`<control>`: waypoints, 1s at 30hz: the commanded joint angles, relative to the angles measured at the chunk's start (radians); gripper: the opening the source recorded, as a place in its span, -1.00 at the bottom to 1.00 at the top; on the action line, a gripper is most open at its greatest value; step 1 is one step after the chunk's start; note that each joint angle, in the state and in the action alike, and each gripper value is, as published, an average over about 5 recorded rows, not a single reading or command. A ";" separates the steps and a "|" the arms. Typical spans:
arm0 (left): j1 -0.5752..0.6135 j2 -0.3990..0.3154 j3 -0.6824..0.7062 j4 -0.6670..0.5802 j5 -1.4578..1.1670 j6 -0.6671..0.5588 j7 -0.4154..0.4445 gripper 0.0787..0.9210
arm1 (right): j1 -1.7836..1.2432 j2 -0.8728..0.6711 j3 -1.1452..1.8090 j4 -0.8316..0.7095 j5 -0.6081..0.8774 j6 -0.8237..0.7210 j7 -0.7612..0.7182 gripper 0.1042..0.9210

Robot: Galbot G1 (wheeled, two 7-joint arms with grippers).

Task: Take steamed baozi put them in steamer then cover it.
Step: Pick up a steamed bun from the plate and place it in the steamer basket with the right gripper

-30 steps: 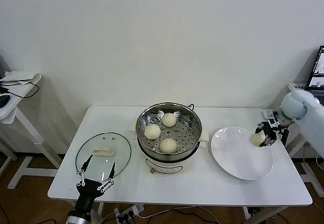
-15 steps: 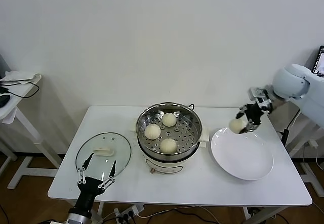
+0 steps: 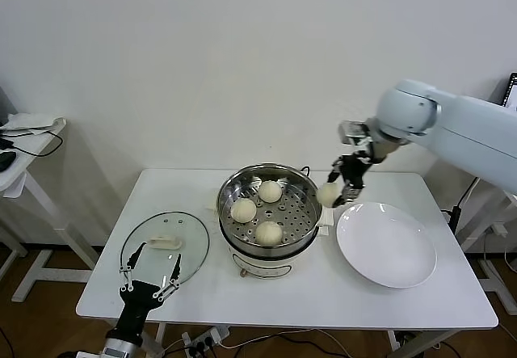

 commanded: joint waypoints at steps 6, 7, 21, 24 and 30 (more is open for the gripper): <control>-0.015 0.005 -0.014 0.016 -0.019 0.003 0.006 0.77 | -0.044 0.246 -0.037 -0.156 -0.006 -0.035 0.008 0.28; -0.015 0.006 -0.016 0.017 -0.021 0.004 0.007 0.77 | -0.057 0.250 -0.033 -0.167 -0.017 -0.033 0.006 0.28; -0.019 0.011 -0.026 0.019 -0.030 0.010 0.010 0.77 | -0.155 0.266 0.003 -0.249 -0.121 -0.013 -0.012 0.28; -0.019 0.010 -0.026 0.017 -0.031 0.010 0.010 0.77 | -0.160 0.268 0.002 -0.246 -0.123 -0.013 -0.013 0.28; -0.017 0.010 -0.026 0.015 -0.031 0.010 0.011 0.77 | -0.170 0.273 0.000 -0.248 -0.136 -0.013 -0.015 0.28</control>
